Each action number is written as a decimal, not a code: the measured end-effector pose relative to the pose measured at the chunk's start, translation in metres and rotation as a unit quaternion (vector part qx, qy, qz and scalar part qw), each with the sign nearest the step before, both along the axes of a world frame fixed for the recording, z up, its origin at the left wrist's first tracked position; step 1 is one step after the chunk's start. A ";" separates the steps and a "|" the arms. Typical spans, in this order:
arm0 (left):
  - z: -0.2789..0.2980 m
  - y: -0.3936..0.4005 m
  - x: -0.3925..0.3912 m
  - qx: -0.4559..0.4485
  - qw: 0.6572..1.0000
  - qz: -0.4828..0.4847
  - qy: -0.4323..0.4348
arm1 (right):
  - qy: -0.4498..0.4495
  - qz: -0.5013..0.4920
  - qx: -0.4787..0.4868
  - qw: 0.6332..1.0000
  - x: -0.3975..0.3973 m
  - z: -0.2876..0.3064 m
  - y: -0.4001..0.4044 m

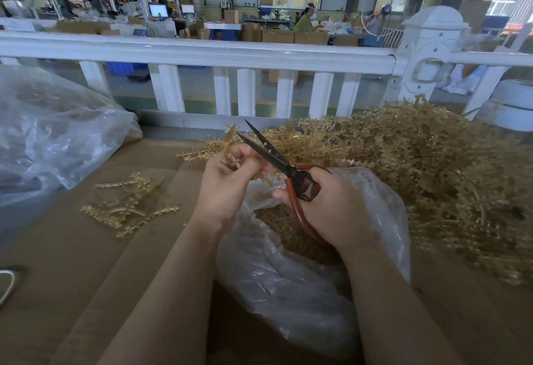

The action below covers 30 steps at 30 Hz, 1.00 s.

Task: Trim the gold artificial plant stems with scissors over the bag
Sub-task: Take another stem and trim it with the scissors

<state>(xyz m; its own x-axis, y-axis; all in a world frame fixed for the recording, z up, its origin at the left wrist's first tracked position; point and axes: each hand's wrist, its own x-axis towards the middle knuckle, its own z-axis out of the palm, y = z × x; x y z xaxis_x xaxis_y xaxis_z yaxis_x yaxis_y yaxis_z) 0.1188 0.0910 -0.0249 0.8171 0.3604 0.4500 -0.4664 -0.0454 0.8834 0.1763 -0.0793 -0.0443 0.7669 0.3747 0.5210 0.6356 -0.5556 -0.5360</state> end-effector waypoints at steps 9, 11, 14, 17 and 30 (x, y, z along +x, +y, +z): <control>-0.003 0.001 0.003 -0.009 1.000 0.003 0.007 | 0.022 0.016 0.010 1.000 0.001 0.000 0.000; -0.005 0.002 0.005 -0.006 1.000 0.007 0.010 | 0.022 0.015 0.006 1.000 0.000 0.000 0.001; -0.005 0.002 0.005 0.005 1.000 0.001 0.013 | 0.013 0.015 -0.001 1.000 -0.002 0.002 0.001; -0.005 0.002 0.005 -0.003 1.000 -0.009 0.017 | 0.010 0.021 -0.008 1.000 -0.003 0.003 0.000; -0.004 0.007 0.002 -0.114 0.991 -0.073 0.020 | -0.018 0.016 0.021 0.999 0.002 -0.003 -0.001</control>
